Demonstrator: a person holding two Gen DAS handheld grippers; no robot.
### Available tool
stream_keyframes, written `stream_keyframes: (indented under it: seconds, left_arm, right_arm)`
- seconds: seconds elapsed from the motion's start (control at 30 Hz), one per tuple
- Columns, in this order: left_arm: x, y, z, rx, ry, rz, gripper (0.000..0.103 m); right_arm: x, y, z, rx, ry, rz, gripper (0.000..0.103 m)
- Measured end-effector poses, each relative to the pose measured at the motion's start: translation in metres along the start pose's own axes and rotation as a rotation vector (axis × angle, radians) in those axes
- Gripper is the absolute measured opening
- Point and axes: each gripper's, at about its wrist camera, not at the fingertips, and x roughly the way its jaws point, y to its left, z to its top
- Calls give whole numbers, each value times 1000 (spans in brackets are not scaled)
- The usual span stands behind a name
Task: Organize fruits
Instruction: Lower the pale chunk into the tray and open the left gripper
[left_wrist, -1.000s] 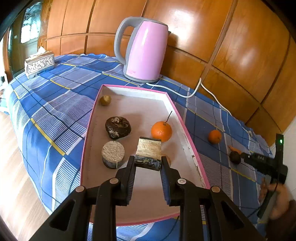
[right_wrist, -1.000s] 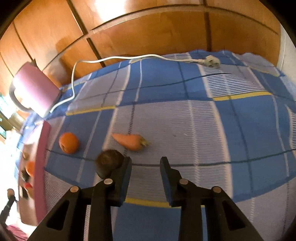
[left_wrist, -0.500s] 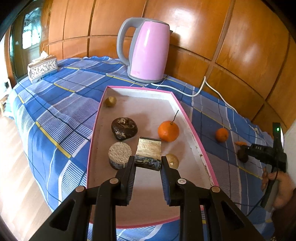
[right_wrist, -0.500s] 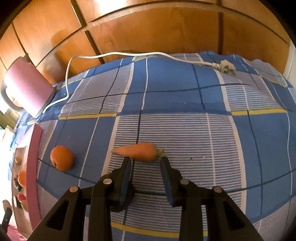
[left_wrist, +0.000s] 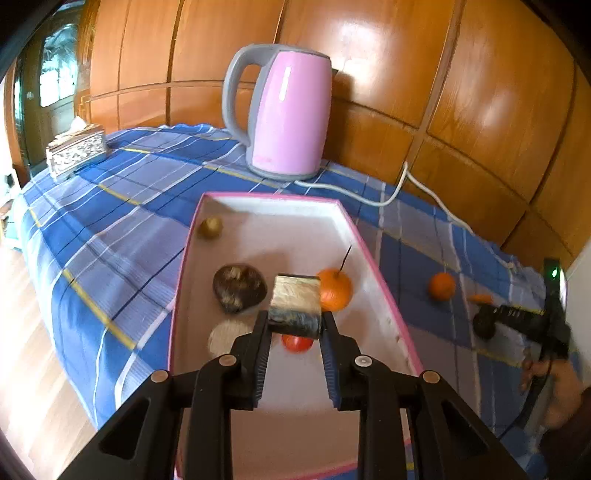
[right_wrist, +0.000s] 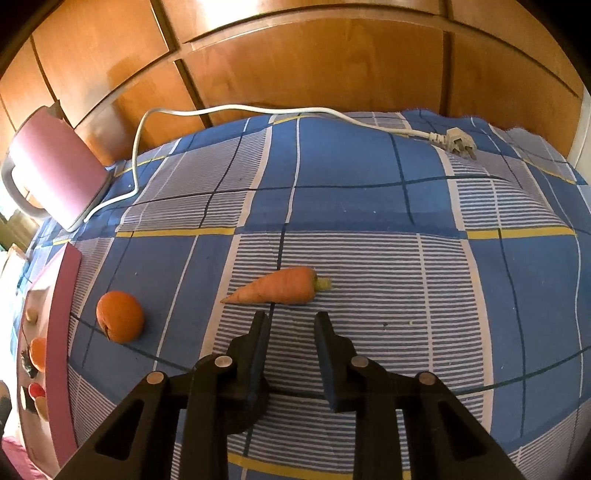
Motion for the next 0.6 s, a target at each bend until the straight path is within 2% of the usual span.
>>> stream_keyframes:
  seconds: [0.1,0.17,0.33,0.47,0.6]
  left_arm:
    - [9,8,17,-41,8,-26,26]
    - [16,12,29,-59,1,-18,26]
    - [33,16,53,-43,-6,0,26]
    - [28,25,55,-70,-31,18,26]
    - [20,27,40,-61,-20,39,29]
  right_arm:
    - [1,0,0,-6,2,-2,26]
    - [1,1,1,-12,4,-4,26]
    - [1,1,1,-20,5,-6,26]
    - [2,2,1,-30,8,-6,26]
    - [2,3,2,-38,9,-11,27]
